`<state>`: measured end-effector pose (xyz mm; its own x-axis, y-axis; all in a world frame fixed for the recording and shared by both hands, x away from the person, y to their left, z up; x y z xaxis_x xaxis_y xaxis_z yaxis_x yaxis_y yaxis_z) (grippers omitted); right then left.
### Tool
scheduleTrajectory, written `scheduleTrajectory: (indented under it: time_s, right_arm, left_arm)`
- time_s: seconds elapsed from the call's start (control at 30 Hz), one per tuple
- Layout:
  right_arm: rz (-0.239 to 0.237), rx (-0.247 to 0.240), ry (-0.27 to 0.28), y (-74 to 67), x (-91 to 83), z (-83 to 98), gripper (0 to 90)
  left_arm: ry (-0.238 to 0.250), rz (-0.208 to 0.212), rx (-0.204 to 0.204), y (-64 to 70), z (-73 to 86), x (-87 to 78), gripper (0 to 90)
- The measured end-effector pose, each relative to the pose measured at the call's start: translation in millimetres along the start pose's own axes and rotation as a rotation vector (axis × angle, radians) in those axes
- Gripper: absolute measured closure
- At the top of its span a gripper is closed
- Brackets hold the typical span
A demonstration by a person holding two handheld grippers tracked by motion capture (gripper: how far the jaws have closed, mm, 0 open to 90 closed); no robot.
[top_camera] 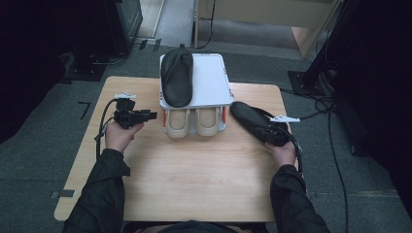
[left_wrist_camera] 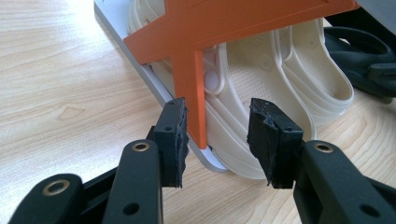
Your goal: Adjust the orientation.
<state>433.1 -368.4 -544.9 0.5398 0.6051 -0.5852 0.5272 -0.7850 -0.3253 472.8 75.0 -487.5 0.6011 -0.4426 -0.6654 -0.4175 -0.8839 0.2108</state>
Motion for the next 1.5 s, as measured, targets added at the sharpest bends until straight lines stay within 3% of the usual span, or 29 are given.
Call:
scheduleTrajectory:
  time_s: [0.1,0.23,0.3,0.57,0.77,0.87,1.03,1.5]
  right_arm:
    - [-0.019,0.013,0.026,-10.0,0.0,-8.7,86.6]
    - [-0.017,-0.022,0.075,-23.3,2.3,-26.9,86.5]
    - [-0.002,-0.040,0.075,-25.2,7.1,-36.3,86.0]
    - [0.079,0.000,0.069,-4.5,28.1,-55.8,85.8]
    - [0.097,0.075,0.038,2.3,41.5,-54.6,85.7]
    - [0.090,0.082,0.043,1.6,41.8,-53.8,86.2]
    - [0.047,0.079,0.033,-2.4,37.0,-48.2,86.3]
    - [-0.005,0.039,-0.013,-17.5,19.4,-29.0,85.8]
  left_arm:
    - [-0.002,0.001,-0.003,-0.8,0.9,-0.4,57.4]
    - [-0.009,0.003,-0.001,-1.1,3.4,-1.0,57.5]
    - [-0.019,0.001,0.010,-0.3,4.9,-0.8,57.5]
    - [-0.017,0.007,0.016,0.3,9.0,-2.9,57.5]
    - [-0.009,0.007,0.002,-4.2,10.3,-5.4,57.5]
    - [-0.009,0.006,-0.001,-5.2,10.7,-6.1,57.6]
    - [-0.015,0.008,0.004,-3.5,11.3,-4.9,57.5]
    - [-0.013,0.014,0.007,-2.2,10.3,-4.5,57.5]
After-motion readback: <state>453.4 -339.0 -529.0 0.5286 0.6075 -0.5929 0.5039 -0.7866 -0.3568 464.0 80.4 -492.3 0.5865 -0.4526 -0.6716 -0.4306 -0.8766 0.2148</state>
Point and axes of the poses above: each handheld gripper's, and its own axes: x roughly forward along the jaws, z roughly out of its underside, y roughly to its right, the point moved 8 cm from there along x, roughly forward along the jaws, and after that the axes turned 13 degrees about -z, right-handed, at the moved point
